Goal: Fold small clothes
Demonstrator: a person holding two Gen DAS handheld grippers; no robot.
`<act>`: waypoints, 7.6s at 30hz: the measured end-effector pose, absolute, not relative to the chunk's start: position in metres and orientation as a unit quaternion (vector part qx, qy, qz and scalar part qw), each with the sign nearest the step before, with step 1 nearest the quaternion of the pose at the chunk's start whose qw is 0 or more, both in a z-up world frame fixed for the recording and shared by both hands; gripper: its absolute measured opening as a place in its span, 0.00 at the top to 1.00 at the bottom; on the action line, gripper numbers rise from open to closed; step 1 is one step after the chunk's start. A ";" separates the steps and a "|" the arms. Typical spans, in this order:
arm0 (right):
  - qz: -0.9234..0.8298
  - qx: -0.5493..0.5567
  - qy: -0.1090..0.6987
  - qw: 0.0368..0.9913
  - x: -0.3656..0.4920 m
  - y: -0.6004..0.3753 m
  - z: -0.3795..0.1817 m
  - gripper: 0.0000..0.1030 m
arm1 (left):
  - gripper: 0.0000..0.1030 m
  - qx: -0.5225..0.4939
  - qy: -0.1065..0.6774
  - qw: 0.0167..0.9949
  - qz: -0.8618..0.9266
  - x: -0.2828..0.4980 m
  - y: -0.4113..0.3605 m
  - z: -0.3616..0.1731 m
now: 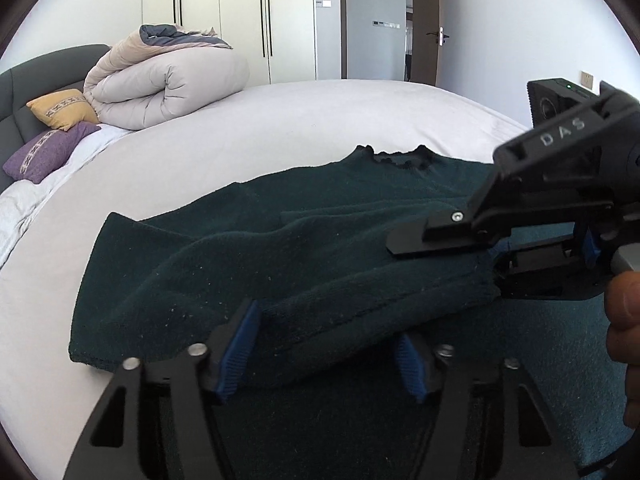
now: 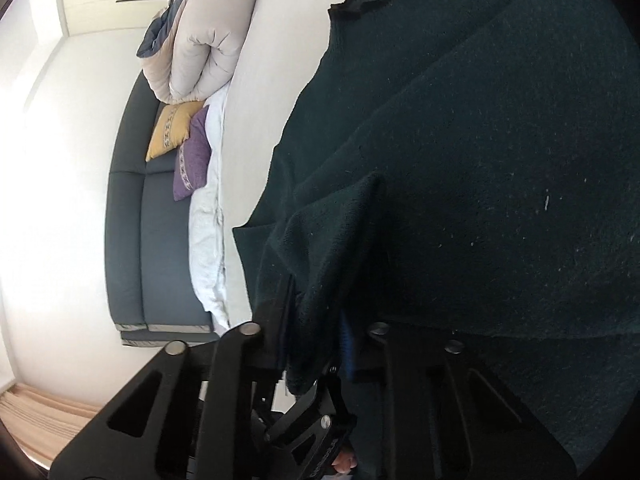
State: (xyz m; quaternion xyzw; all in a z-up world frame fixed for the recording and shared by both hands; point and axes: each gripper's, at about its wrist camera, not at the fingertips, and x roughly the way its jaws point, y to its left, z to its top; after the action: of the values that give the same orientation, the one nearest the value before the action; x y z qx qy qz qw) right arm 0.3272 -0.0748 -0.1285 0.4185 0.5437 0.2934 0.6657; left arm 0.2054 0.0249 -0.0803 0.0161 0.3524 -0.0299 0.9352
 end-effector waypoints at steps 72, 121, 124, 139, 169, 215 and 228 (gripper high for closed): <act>0.208 0.408 0.414 0.787 0.304 -0.261 -0.126 0.90 | 0.89 -0.312 0.438 0.835 -0.114 0.347 0.179 -0.114; 0.096 0.422 0.398 0.809 -0.037 -0.346 -0.127 0.33 | 0.21 -0.326 0.523 0.760 -0.208 -0.026 0.168 -0.103; 0.098 0.423 0.398 0.808 -0.034 -0.344 -0.127 0.33 | 0.21 -0.346 0.522 0.748 -0.219 -0.027 0.169 -0.107; 0.106 0.414 0.403 0.809 -0.041 -0.344 -0.118 0.33 | 0.85 -0.372 0.546 0.724 -0.200 -0.022 0.172 -0.127; 0.062 0.278 0.556 0.781 -0.055 -0.340 -0.139 0.81 | 0.94 -0.309 0.524 0.765 -0.210 -0.027 0.163 -0.087; 0.165 0.444 0.447 0.759 -0.048 -0.354 -0.085 0.95 | 0.95 -0.413 0.442 0.752 -0.261 -0.015 0.195 -0.051; 0.181 0.465 0.403 0.767 0.091 -0.344 -0.039 0.95 | 0.95 -0.435 0.390 0.767 -0.264 0.101 0.204 -0.009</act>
State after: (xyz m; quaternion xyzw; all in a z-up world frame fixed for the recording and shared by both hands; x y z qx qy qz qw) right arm 0.0913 -0.3437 -0.0392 0.4648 0.4027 0.1812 0.7674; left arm 0.1015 0.2039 -0.0093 -0.4349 0.3901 -0.2645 0.7673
